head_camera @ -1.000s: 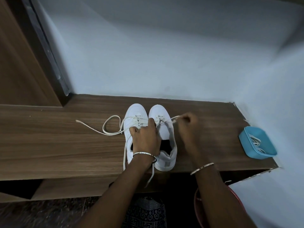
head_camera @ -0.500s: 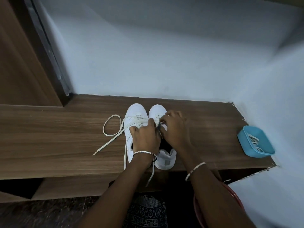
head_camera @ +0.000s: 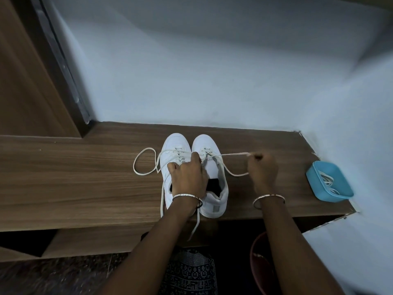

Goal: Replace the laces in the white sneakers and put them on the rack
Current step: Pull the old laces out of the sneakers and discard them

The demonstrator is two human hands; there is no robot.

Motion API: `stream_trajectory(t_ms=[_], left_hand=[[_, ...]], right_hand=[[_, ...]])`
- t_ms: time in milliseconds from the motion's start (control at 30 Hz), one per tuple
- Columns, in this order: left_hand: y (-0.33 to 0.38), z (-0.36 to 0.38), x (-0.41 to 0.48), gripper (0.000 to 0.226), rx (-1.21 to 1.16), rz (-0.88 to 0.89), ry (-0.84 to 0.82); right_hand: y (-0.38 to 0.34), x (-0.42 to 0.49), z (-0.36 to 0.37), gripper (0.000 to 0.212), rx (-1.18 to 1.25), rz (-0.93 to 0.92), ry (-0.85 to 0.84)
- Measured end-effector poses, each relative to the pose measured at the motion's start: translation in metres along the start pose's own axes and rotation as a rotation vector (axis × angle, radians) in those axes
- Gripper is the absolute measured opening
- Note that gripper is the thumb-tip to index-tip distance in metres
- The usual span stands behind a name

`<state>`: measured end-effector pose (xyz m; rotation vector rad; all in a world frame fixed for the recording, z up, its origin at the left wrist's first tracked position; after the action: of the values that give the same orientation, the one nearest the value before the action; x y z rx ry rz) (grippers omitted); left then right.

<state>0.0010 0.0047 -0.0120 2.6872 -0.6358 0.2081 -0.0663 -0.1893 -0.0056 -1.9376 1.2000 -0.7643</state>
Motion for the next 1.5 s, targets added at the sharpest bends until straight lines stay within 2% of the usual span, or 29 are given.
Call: stream_trajectory(t_ms=[67,100,200,267,333,467,567,700,800,900,1033,1133,1200,1267,1367,1433,1500], left_hand=[[0.000,0.000,0.000,0.018,0.001,0.003,0.001],[0.000,0.000,0.000,0.018,-0.001,0.004,0.004],[-0.001,0.001,0.000,0.017,-0.016,0.001,0.019],[-0.001,0.003,0.001,0.017,-0.028,-0.004,0.023],[0.000,0.004,0.002,0.016,-0.030,-0.002,0.022],[-0.001,0.003,0.002,0.014,-0.025,-0.007,0.023],[-0.001,0.003,0.002,0.014,-0.028,-0.001,0.037],[-0.001,0.004,0.001,0.016,-0.009,-0.001,0.036],[-0.001,0.003,0.002,0.016,-0.007,-0.003,0.026],[-0.001,0.002,0.001,0.016,-0.011,-0.008,0.020],[-0.002,0.002,0.000,0.015,-0.008,-0.017,0.021],[-0.002,0.003,0.000,0.015,-0.015,-0.020,0.018],[-0.002,0.003,0.001,0.014,-0.013,-0.022,0.025],[-0.001,0.004,0.000,0.014,0.001,-0.018,0.032],[-0.001,0.005,0.001,0.017,-0.004,-0.005,0.035],[0.002,0.004,0.003,0.026,-0.002,0.006,0.043],[0.005,0.002,0.006,0.034,-0.004,0.006,0.077]], right_hand=[[0.016,0.003,-0.005,0.021,-0.019,0.101,0.030],[0.018,0.001,-0.004,0.021,-0.055,0.075,0.040],[-0.001,-0.018,0.009,0.015,-0.078,-0.211,0.007],[-0.023,-0.035,0.026,0.017,-0.106,-0.465,-0.120],[-0.038,-0.048,0.045,0.019,-0.228,-0.626,-0.235],[-0.049,-0.056,0.062,0.016,-0.540,-0.675,-0.263],[-0.048,-0.051,0.055,0.013,-0.529,-0.665,-0.244],[-0.038,-0.040,0.040,0.008,-0.276,-0.564,-0.209],[-0.026,-0.032,0.025,0.007,-0.050,-0.453,-0.098],[-0.011,-0.020,0.006,0.008,0.109,-0.121,0.040],[0.033,0.003,-0.008,0.022,0.284,0.343,0.124],[0.047,0.004,-0.011,0.033,0.162,0.456,0.098],[0.040,-0.003,-0.006,0.026,0.078,0.359,0.094],[0.023,-0.015,0.001,0.017,0.129,0.200,0.067],[-0.003,-0.033,0.021,0.014,0.185,-0.061,-0.118],[-0.015,-0.043,0.035,0.014,0.137,-0.214,-0.260],[-0.018,-0.049,0.043,0.018,0.068,-0.335,-0.300]])
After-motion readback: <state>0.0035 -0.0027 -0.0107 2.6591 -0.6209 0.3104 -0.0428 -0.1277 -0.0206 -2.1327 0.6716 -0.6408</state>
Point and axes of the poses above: each hand's wrist, its own x-axis towards the middle knuckle, its own z-axis out of the palm, y = z × x, the point moved 2 cm from there along x, towards the middle knuckle, and after that the axes turned 5 degrees about x, right-handed, at the moved point
